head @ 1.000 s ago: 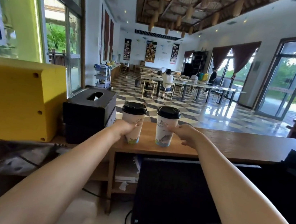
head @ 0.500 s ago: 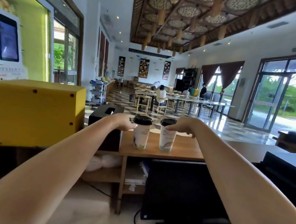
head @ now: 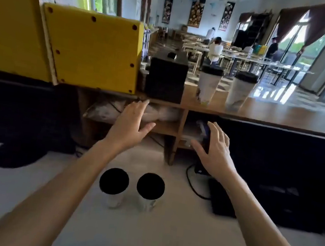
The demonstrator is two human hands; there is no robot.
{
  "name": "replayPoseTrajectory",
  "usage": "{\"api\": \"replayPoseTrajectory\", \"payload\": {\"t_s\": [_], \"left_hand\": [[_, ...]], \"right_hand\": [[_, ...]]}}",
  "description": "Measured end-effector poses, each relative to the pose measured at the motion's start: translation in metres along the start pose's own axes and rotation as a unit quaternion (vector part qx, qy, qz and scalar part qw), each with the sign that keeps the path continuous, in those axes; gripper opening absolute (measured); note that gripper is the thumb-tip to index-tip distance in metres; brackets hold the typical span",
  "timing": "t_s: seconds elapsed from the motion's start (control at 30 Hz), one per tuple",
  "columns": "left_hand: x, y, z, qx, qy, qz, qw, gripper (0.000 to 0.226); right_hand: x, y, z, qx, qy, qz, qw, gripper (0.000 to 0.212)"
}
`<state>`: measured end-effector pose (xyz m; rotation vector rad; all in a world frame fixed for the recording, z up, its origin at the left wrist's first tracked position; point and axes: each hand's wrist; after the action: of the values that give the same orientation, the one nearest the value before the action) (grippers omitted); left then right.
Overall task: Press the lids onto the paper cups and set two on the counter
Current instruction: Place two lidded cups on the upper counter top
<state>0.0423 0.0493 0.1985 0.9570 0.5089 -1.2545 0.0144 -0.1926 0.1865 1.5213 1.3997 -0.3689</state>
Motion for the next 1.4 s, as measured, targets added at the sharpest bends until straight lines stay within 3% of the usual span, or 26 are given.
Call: {"api": "replayPoseTrajectory", "payload": {"t_s": [0.3, 0.4, 0.53, 0.63, 0.83, 1.1, 1.4], "left_hand": [[0.069, -0.145, -0.153, -0.23, -0.072, -0.103, 0.965, 0.085], [0.095, -0.164, -0.179, -0.266, -0.075, -0.14, 0.951, 0.093], [0.124, -0.155, -0.191, -0.272, -0.139, -0.159, 0.939, 0.094], [0.144, -0.141, -0.19, -0.258, -0.207, -0.15, 0.932, 0.085], [0.169, -0.129, -0.199, -0.304, -0.297, -0.111, 0.898, 0.091], [0.154, -0.104, -0.167, -0.277, -0.335, -0.108, 0.894, 0.084], [0.094, -0.026, -0.036, -0.157, -0.384, -0.16, 0.896, 0.054]], "right_hand": [[0.138, -0.115, 0.029, 0.07, 0.144, -0.146, 0.976, 0.086], [0.173, -0.131, 0.04, 0.093, 0.168, -0.182, 0.964, 0.093], [0.211, -0.131, 0.049, 0.119, 0.234, -0.165, 0.951, 0.099], [0.234, -0.122, 0.053, 0.125, 0.285, -0.143, 0.94, 0.097], [0.26, -0.108, 0.061, 0.127, 0.356, -0.076, 0.923, 0.094], [0.231, -0.092, 0.056, 0.171, 0.394, -0.029, 0.902, 0.089], [0.07, -0.037, 0.048, 0.176, 0.398, 0.067, 0.898, 0.069]]}}
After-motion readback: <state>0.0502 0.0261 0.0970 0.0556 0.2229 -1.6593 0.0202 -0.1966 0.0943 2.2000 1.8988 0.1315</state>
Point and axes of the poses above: each hand's wrist, its own y-axis towards the middle knuckle, its own x-axis out of the palm, z = x × y, and after that the axes turned 12 degrees about -x, right-handed
